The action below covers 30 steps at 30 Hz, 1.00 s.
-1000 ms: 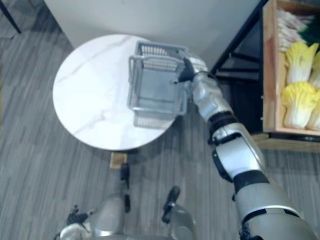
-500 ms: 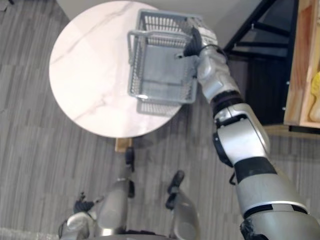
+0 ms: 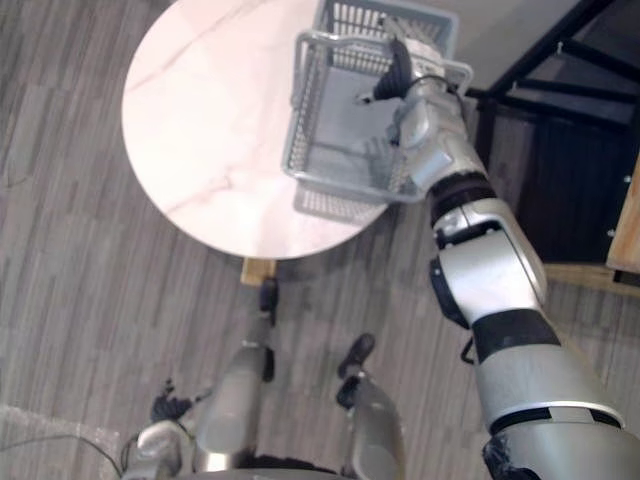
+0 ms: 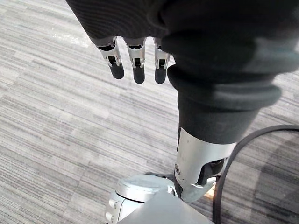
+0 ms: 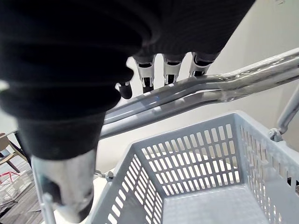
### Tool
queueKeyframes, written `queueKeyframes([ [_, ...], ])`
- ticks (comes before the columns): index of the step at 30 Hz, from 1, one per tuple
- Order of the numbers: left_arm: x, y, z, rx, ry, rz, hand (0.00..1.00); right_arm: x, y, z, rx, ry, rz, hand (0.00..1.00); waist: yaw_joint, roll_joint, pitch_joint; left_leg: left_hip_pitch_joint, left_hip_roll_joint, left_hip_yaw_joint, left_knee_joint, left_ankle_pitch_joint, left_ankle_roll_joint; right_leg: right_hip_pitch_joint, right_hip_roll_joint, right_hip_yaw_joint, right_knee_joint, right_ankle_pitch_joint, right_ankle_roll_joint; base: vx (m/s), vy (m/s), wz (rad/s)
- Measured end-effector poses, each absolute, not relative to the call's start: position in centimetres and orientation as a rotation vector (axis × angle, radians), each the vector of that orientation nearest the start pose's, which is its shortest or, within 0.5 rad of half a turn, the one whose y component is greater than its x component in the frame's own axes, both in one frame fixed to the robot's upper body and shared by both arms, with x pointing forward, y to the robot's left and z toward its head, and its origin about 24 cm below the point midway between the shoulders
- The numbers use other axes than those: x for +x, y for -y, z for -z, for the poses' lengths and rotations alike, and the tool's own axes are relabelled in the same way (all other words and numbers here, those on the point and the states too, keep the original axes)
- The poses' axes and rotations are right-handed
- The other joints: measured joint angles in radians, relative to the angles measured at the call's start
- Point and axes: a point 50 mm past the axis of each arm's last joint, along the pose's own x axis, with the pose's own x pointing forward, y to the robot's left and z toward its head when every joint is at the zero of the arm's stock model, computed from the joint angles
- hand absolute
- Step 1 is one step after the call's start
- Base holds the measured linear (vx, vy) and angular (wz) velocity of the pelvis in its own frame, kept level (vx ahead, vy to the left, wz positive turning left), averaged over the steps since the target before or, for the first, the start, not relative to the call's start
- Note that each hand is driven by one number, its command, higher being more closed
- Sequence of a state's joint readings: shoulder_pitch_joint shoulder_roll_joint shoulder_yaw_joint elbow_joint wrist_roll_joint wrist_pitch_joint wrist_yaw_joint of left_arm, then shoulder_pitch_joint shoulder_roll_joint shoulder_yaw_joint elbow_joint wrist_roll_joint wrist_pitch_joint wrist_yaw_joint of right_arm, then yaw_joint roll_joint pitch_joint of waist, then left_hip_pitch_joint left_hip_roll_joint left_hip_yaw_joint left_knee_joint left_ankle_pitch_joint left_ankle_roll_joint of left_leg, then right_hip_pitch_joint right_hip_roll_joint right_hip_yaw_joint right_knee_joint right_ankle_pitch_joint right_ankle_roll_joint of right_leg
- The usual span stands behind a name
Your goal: Pick vegetable in the basket
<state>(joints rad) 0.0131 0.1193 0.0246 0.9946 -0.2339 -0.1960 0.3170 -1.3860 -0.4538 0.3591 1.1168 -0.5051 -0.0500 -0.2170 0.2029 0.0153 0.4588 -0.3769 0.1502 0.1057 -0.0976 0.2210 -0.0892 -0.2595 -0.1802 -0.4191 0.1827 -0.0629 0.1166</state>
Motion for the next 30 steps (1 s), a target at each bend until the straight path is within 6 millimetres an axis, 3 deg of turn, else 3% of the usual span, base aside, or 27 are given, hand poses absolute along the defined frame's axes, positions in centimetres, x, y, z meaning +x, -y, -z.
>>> queueKeyframes([
  [12,15.1,-21.4,13.2,0.008,-0.78,-0.512,0.0,42.2,17.1,-30.1,-1.148,0.421,0.265,0.0,0.014,0.0,0.0,-0.016,-0.01,-0.009,0.0,0.005,0.007,-0.034,-0.019,0.003,0.05,-0.025,0.002,0.01,-0.004,0.02],
  [13,15.1,-21.4,13.2,0.008,-0.78,-0.511,0.0,42.2,17.5,-30.3,-1.152,0.419,0.277,1.0,0.014,0.003,0.002,-0.021,-0.012,-0.011,0.0,0.007,0.007,-0.037,-0.021,0.002,0.051,-0.025,0.002,0.02,-0.011,0.04],
  [21,15.1,-21.2,13.2,0.011,-0.781,-0.504,0.0,42.1,18.3,-30.6,-1.164,0.413,0.304,1.0,0.012,0.004,0.002,-0.02,-0.018,-0.01,0.0,0.008,0.007,-0.037,-0.026,0.005,0.051,-0.025,0.002,0.0,-0.001,0.01],
  [30,15.1,-21.2,13.2,0.011,-0.781,-0.502,0.0,42.4,18.0,-29.4,-1.208,0.373,0.256,1.0,0.016,0.014,0.008,-0.011,-0.018,-0.004,0.001,0.008,0.007,-0.036,-0.028,0.015,0.058,-0.025,0.002,0.01,-0.013,-0.01],
])
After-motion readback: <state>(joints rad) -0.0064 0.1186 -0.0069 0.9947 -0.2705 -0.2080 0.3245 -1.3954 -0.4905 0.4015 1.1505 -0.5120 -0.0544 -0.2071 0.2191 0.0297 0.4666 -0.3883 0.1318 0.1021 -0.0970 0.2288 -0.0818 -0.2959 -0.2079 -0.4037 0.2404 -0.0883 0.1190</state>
